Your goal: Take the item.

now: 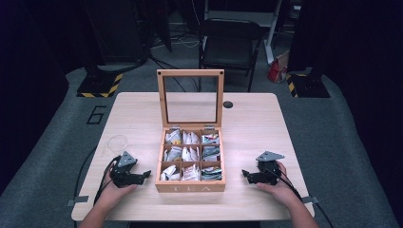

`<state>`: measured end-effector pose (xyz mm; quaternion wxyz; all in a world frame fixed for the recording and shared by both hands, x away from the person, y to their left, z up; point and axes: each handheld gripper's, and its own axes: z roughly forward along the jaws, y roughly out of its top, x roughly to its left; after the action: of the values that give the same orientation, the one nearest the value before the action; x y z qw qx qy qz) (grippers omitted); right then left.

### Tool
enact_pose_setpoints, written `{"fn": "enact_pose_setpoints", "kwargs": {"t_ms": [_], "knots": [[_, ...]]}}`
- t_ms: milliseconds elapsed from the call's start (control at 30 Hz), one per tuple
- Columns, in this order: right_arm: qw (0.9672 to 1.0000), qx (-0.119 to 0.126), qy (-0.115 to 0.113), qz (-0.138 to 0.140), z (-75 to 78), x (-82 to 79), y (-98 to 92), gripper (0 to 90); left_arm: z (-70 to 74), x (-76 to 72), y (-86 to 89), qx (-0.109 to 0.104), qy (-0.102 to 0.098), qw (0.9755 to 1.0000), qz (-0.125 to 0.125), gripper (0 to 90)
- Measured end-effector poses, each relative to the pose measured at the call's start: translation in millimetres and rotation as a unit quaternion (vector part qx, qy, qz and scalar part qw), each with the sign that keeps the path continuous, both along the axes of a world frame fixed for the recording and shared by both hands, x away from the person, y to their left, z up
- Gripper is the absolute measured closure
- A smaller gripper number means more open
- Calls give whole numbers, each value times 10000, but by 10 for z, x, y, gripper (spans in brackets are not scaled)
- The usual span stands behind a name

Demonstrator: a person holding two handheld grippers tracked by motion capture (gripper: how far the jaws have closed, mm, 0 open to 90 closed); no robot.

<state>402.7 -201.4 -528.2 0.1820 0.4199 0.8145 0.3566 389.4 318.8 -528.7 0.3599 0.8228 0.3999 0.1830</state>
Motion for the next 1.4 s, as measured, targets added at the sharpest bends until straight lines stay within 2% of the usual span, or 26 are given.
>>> {"fn": "enact_pose_setpoints", "kwargs": {"t_ms": [100,667,867,967,1033,1133,1200,1400], "knots": [[10000,12,8,10,0,0,0,125,1,7,5,37,-52,10000,-15,188],[10000,11,11,12,0,1,-1,125,-7,-2,0,-26,-53,10000,22,187],[10000,10,9,14,0,2,-1,125,4,-1,17,13,-37,10000,-26,198],[10000,10,10,11,0,1,-1,125,-3,-10,9,-77,-22,10000,56,208],[10000,10,10,10,0,1,-1,125,3,-7,23,-28,-48,10000,53,223],[10000,9,11,20,0,2,-2,125,9,-7,39,-114,-34,9998,132,250],[10000,9,8,15,0,2,-2,125,17,-16,44,-339,107,9990,261,267],[10000,12,10,14,0,2,-1,125,156,-62,74,-478,31,9984,308,328]]}}
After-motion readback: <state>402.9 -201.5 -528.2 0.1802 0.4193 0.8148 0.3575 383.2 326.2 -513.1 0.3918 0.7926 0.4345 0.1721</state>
